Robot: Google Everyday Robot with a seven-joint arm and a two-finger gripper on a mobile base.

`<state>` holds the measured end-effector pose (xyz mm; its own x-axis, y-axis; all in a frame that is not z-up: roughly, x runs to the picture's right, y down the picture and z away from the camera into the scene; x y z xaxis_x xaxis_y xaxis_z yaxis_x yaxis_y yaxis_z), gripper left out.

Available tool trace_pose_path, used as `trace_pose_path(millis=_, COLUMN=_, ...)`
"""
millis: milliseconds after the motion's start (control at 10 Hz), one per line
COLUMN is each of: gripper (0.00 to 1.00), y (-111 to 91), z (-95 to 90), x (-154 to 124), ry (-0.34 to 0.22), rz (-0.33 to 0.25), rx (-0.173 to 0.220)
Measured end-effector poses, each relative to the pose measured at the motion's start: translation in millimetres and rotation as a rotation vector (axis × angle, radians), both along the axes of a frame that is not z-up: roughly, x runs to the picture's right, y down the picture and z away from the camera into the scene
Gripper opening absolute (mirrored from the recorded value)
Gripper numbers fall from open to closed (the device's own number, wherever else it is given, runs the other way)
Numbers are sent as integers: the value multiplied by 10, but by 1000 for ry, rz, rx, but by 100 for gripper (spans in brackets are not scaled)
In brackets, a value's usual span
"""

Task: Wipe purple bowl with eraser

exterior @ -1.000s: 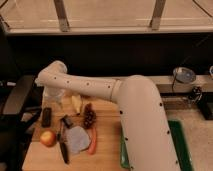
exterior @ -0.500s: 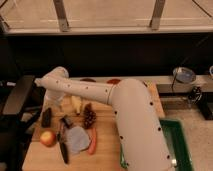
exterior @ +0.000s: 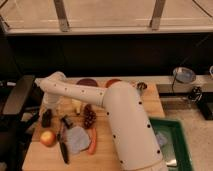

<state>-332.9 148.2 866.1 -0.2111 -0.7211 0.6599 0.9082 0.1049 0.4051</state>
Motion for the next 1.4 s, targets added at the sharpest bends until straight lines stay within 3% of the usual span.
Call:
trace_pose_path(millis=100, gripper=61, y=65, z=43, x=-12, ry=-5, rz=5, rx=-21)
trace_pose_path(millis=200, gripper=52, y=132, z=108, x=-15, ry=-6, rz=17, rx=-44)
trace_pose_path(millis=600, gripper=14, y=131, z=76, x=2, ry=-7, rz=13, rx=-42)
trace_pose_path(millis=800, gripper=0, y=68, z=-14, x=134, ry=15, rz=42, rx=-17)
trace_pose_path(millis=1000, gripper=0, y=-91, z=-186, x=296, ry=37, rz=73, rx=9)
trace_pose_path(millis=1200, gripper=0, y=-437, z=-534, x=712, ry=74, rz=137, rx=48)
trace_pose_path(millis=1400, gripper=0, y=-703, z=-709, x=1106, ry=96, rz=213, rx=69)
